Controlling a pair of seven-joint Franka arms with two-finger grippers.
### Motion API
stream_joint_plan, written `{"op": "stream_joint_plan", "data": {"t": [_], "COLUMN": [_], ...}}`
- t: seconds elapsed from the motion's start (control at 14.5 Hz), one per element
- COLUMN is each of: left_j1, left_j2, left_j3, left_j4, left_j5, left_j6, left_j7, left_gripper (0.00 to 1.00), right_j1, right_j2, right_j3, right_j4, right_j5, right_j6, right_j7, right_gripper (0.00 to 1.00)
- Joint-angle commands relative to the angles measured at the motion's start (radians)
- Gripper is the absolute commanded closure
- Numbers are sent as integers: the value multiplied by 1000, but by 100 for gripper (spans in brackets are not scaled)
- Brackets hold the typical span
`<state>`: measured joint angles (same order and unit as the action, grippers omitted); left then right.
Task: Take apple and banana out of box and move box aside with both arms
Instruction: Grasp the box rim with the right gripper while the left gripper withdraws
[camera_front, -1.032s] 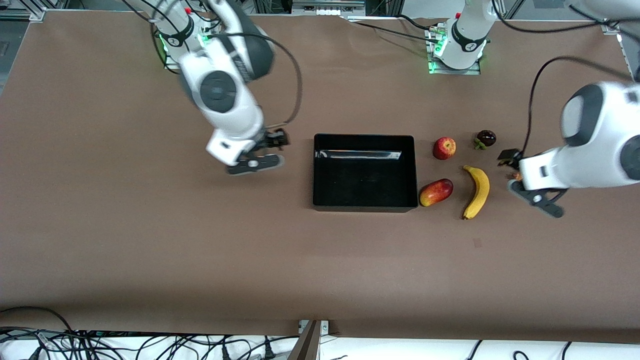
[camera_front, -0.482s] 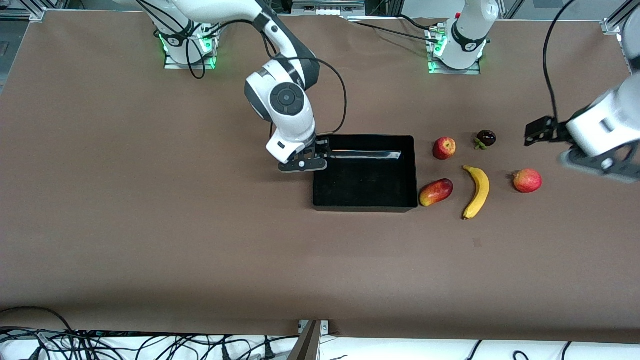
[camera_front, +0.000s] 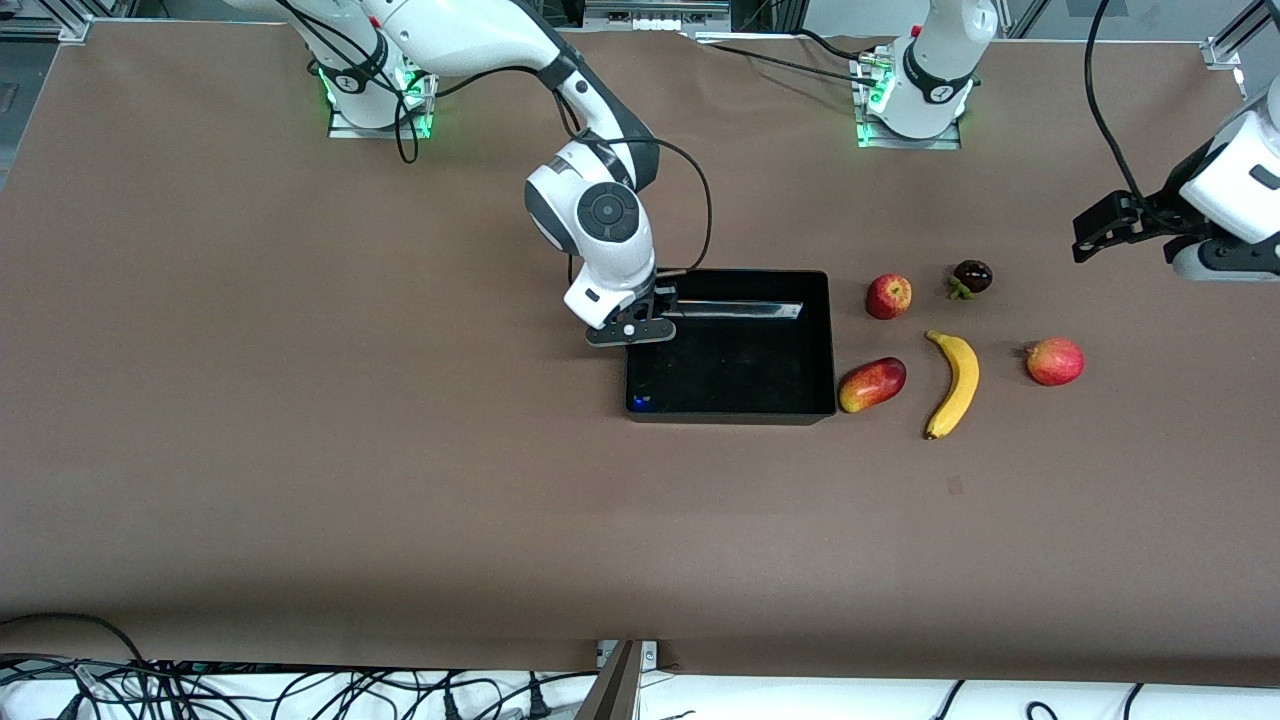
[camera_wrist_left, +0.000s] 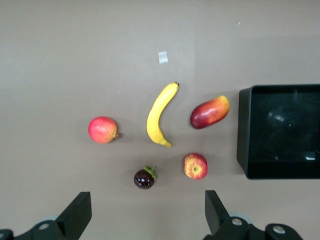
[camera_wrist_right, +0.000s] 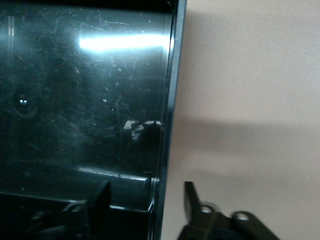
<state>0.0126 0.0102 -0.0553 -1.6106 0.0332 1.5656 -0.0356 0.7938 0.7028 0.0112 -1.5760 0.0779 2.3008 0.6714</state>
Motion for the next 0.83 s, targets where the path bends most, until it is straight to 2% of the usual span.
{"op": "stream_joint_plan", "data": {"t": [0.0, 0.41, 0.55, 0.76], "left_j1": [-13, 1, 3, 1], "left_j2": [11, 53, 44, 44], "left_j3": [-1, 0, 2, 0], "left_j4": [-8, -5, 0, -2], "left_j5": [-24, -22, -18, -10], "left_j6": [-27, 33, 34, 34], "left_j7": [19, 45, 45, 45], "left_gripper": [0, 0, 0, 0], "right_j1": [-1, -42, -126, -227], "right_j2": [3, -12, -68, -158], "right_j3": [-13, -19, -14, -22], "right_j4": [30, 50, 53, 50], "right_j5": [13, 8, 17, 35], "right_j6": [-4, -18, -97, -252], "right_j7": [-7, -46, -82, -241], "right_gripper": [98, 100, 100, 100]}}
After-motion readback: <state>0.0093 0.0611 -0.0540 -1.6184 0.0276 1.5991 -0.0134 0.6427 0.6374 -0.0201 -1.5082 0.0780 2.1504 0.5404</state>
